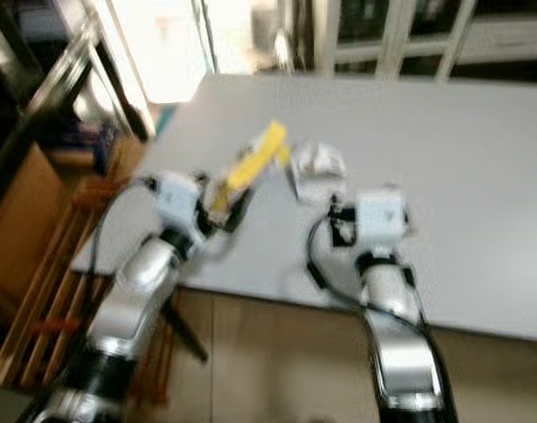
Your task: Picking trash to rubbish bin
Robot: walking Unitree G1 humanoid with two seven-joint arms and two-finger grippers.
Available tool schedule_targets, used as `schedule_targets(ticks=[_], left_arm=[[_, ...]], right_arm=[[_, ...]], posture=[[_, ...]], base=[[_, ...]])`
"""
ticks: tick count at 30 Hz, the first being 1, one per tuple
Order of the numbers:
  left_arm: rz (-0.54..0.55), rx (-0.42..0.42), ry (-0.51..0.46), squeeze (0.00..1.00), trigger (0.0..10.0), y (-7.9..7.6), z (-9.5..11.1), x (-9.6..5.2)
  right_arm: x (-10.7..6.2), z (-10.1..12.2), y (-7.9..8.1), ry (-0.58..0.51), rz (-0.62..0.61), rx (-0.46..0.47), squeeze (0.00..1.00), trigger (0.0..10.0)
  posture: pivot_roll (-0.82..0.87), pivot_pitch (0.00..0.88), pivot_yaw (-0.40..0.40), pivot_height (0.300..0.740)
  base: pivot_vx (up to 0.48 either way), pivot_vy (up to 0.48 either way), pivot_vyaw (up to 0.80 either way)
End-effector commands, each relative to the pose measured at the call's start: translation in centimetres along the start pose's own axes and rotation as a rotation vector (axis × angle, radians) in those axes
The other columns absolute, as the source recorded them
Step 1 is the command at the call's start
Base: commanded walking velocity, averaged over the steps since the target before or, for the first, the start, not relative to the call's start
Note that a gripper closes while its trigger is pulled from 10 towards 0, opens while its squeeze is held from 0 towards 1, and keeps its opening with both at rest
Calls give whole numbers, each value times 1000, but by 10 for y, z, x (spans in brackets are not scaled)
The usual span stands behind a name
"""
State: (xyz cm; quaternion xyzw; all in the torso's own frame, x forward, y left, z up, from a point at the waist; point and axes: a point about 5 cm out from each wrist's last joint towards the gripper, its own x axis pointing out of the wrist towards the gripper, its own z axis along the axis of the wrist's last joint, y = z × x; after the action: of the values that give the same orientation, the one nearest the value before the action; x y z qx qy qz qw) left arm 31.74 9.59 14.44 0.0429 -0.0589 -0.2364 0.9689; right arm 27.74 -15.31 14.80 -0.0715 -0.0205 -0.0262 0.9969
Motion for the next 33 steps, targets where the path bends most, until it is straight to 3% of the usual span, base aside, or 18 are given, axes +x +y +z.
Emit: schedule_targets(ticks=[1, 10, 33], left_arm=[[33, 17, -3, 0, 10000, 12, 2, -4], [39, 7, 2, 0, 10000, 11, 0, -6], [27, 17, 17, 0, 10000, 12, -1, -7]], right_arm=[[0, 5, 10, -14, 35, 11, 0, 10000], [1, 4, 14, 7, 50, 33, 0, 10000], [13, -1, 3, 59, -40, 110, 0, 10000]], posture=[[-47, 87, 30, 740], [-43, 94, 25, 740], [-32, 99, 36, 740]], base=[[390, 0, 0], [0, 0, 0], [0, 0, 0]])
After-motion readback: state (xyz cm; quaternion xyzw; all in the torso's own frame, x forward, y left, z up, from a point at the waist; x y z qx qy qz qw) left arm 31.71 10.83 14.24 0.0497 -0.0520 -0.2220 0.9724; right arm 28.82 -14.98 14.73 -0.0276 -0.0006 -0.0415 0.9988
